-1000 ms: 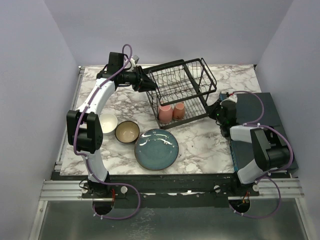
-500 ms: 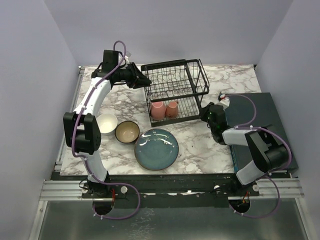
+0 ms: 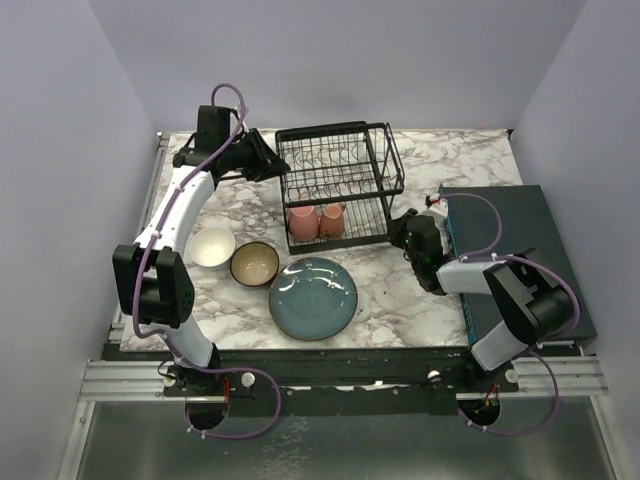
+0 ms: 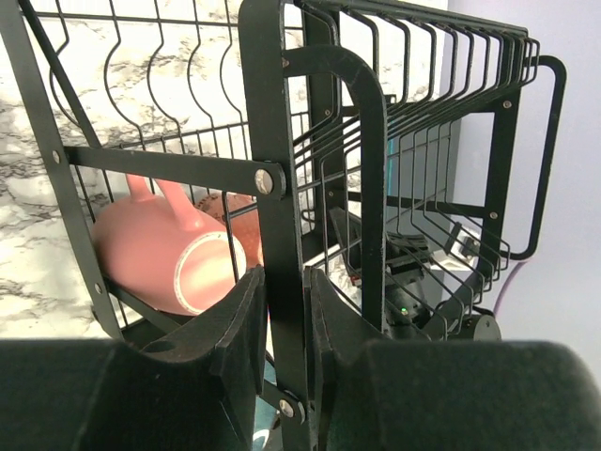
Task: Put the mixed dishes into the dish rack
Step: Move the dish rack to the center of the board.
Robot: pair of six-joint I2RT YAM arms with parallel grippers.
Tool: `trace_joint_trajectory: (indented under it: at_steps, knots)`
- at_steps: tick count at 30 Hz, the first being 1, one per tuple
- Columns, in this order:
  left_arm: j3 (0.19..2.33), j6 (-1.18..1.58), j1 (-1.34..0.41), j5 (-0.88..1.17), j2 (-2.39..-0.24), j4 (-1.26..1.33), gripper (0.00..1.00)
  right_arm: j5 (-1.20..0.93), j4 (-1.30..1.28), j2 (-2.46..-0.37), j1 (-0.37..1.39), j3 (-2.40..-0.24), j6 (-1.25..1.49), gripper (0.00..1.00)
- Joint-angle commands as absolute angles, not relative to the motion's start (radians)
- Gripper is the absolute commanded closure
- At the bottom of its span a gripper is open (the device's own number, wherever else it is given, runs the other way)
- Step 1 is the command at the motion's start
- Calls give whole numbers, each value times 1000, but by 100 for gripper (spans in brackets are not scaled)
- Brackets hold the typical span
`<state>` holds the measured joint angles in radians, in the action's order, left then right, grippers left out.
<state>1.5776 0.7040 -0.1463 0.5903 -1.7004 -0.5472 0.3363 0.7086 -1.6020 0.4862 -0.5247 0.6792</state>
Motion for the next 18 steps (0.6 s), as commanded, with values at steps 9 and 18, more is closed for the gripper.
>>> trace_joint_trajectory:
  at_steps: [9,18]
  knots:
    - [1446,643,-187,588,-1610,-650,76,104,474,-1623,465,-511,612,100]
    - [1426,640,-187,585,-1574,-656,75,89,450,-1694,416,-581,582,100]
